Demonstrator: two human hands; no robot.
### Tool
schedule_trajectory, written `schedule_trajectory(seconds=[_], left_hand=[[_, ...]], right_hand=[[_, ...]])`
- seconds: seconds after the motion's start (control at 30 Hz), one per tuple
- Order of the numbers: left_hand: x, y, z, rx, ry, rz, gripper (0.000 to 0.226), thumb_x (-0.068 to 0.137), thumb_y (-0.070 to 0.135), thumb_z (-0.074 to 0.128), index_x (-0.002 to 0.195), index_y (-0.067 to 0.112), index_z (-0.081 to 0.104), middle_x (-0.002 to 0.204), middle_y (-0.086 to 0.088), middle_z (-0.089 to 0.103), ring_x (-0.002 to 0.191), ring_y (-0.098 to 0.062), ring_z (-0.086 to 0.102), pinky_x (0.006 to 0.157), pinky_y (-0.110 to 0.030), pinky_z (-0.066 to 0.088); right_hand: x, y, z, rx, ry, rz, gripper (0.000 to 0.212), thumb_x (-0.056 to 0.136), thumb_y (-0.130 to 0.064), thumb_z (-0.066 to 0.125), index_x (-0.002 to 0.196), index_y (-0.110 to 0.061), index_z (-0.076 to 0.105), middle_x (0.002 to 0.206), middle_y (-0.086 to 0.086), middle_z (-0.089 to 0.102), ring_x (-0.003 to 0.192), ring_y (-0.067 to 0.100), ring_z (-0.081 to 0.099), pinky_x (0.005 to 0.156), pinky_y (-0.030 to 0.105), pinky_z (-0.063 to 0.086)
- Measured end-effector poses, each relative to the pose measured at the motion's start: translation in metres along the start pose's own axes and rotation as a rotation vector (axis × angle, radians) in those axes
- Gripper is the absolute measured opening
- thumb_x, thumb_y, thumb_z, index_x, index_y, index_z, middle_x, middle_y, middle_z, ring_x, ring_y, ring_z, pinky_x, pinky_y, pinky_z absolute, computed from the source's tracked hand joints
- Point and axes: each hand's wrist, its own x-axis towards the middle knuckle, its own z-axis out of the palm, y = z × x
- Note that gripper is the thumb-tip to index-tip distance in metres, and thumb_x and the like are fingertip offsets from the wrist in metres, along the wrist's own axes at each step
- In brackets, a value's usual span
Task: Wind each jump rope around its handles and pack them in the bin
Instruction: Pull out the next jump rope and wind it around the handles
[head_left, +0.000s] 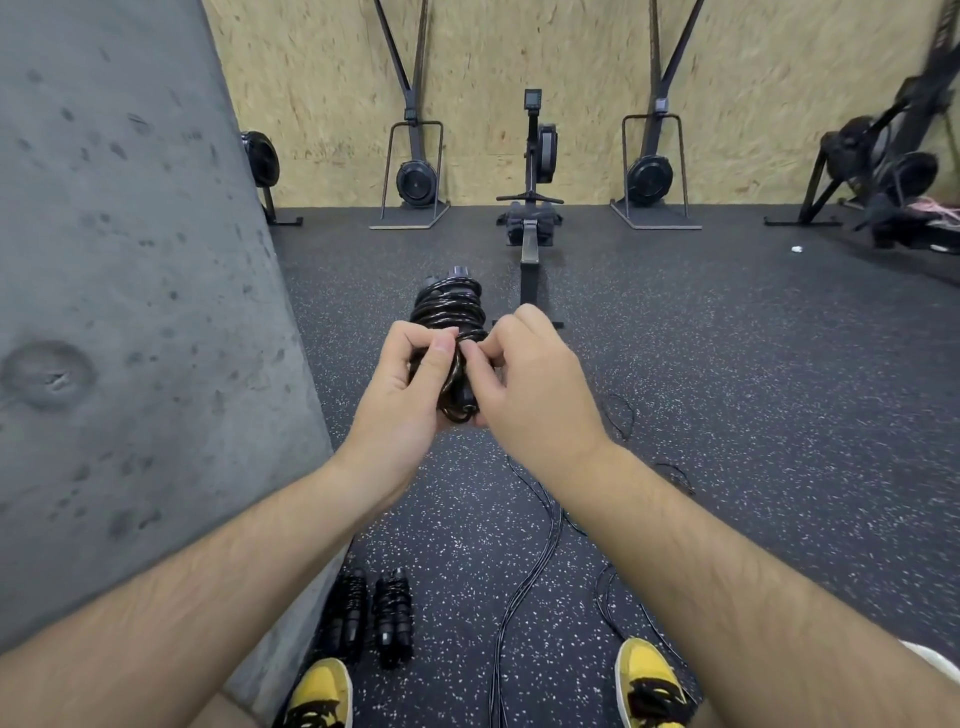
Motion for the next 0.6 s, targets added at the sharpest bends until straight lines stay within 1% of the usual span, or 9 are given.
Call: schedule_trajectory(seconds=[0.07, 0.13, 0.17, 0.23, 0.3, 0.4, 0.43, 0.5, 0.6], left_hand=[[0.002, -0.002, -0.004, 0.017, 0.017, -0.011, 0.011, 0.107, 0.021, 0.044, 0.099, 0.016, 0.049, 0.082, -0.005, 0.061, 0.064, -0.011, 0.062, 0.054, -0.027, 0.053], [0.005, -0.006, -0.011, 0.018, 0.046, -0.029, 0.003, 0.107, 0.018, 0.046, 0.106, 0.019, 0.048, 0.089, -0.006, 0.062, 0.066, -0.01, 0.064, 0.053, -0.027, 0.053], [0.008, -0.009, -0.015, 0.018, 0.076, -0.047, 0.007, 0.107, 0.018, 0.048, 0.112, 0.023, 0.047, 0.096, -0.009, 0.064, 0.07, -0.014, 0.066, 0.054, -0.03, 0.054], [0.014, -0.017, -0.024, 0.041, 0.138, -0.097, 0.027, 0.104, 0.019, 0.054, 0.123, 0.033, 0.04, 0.106, -0.015, 0.069, 0.078, -0.022, 0.069, 0.06, -0.037, 0.056], [0.018, -0.025, -0.032, 0.142, 0.182, -0.137, 0.046, 0.1, 0.022, 0.06, 0.132, 0.038, 0.031, 0.107, -0.015, 0.07, 0.083, -0.025, 0.071, 0.068, -0.041, 0.056], [0.019, -0.04, -0.045, 0.345, 0.175, -0.178, 0.069, 0.094, 0.031, 0.064, 0.148, 0.037, 0.022, 0.113, -0.004, 0.069, 0.097, -0.021, 0.07, 0.078, -0.038, 0.055], [0.019, -0.045, -0.049, 0.384, 0.165, -0.192, 0.073, 0.094, 0.033, 0.065, 0.152, 0.034, 0.022, 0.115, 0.0, 0.069, 0.1, -0.018, 0.069, 0.083, -0.037, 0.055], [0.017, -0.053, -0.059, 0.405, 0.134, -0.208, 0.067, 0.092, 0.033, 0.068, 0.15, 0.029, 0.033, 0.116, 0.003, 0.07, 0.102, -0.017, 0.068, 0.086, -0.039, 0.054], [0.016, -0.058, -0.075, 0.367, 0.116, -0.225, 0.054, 0.092, 0.022, 0.071, 0.14, 0.029, 0.045, 0.112, 0.006, 0.071, 0.097, -0.006, 0.069, 0.08, -0.031, 0.054]], right_hand=[[-0.002, 0.001, 0.008, 0.075, -0.05, 0.078, 0.023, 0.096, -0.024, 0.061, 0.078, -0.013, 0.052, 0.088, -0.001, 0.045, 0.064, 0.026, 0.056, 0.059, 0.047, 0.052], [-0.004, 0.004, 0.015, 0.157, -0.099, 0.114, 0.016, 0.095, -0.02, 0.061, 0.082, -0.013, 0.058, 0.09, -0.002, 0.048, 0.071, 0.021, 0.058, 0.067, 0.047, 0.054], [-0.006, 0.006, 0.019, 0.209, -0.115, 0.147, 0.012, 0.095, -0.019, 0.061, 0.083, -0.014, 0.06, 0.091, -0.003, 0.049, 0.076, 0.019, 0.06, 0.069, 0.046, 0.055], [-0.008, 0.009, 0.029, 0.302, -0.121, 0.264, 0.008, 0.093, -0.02, 0.06, 0.085, -0.02, 0.061, 0.093, -0.005, 0.054, 0.082, 0.018, 0.063, 0.069, 0.045, 0.059], [-0.011, 0.007, 0.041, 0.362, -0.107, 0.404, 0.006, 0.089, -0.026, 0.057, 0.088, -0.032, 0.057, 0.093, -0.004, 0.06, 0.083, 0.018, 0.067, 0.069, 0.047, 0.06], [-0.014, 0.005, 0.056, 0.385, -0.131, 0.556, 0.009, 0.087, -0.028, 0.054, 0.093, -0.035, 0.054, 0.09, -0.003, 0.066, 0.082, 0.018, 0.067, 0.071, 0.043, 0.059], [-0.015, 0.004, 0.06, 0.37, -0.159, 0.595, 0.01, 0.089, -0.025, 0.053, 0.096, -0.032, 0.054, 0.089, -0.002, 0.067, 0.082, 0.018, 0.066, 0.072, 0.039, 0.057], [-0.016, 0.0, 0.068, 0.345, -0.21, 0.668, 0.011, 0.092, -0.022, 0.052, 0.103, -0.025, 0.053, 0.09, -0.001, 0.068, 0.082, 0.019, 0.065, 0.069, 0.032, 0.051], [-0.018, -0.007, 0.084, 0.373, -0.246, 0.744, 0.015, 0.093, -0.024, 0.053, 0.106, -0.02, 0.047, 0.097, 0.0, 0.067, 0.089, 0.021, 0.063, 0.069, 0.03, 0.042]])
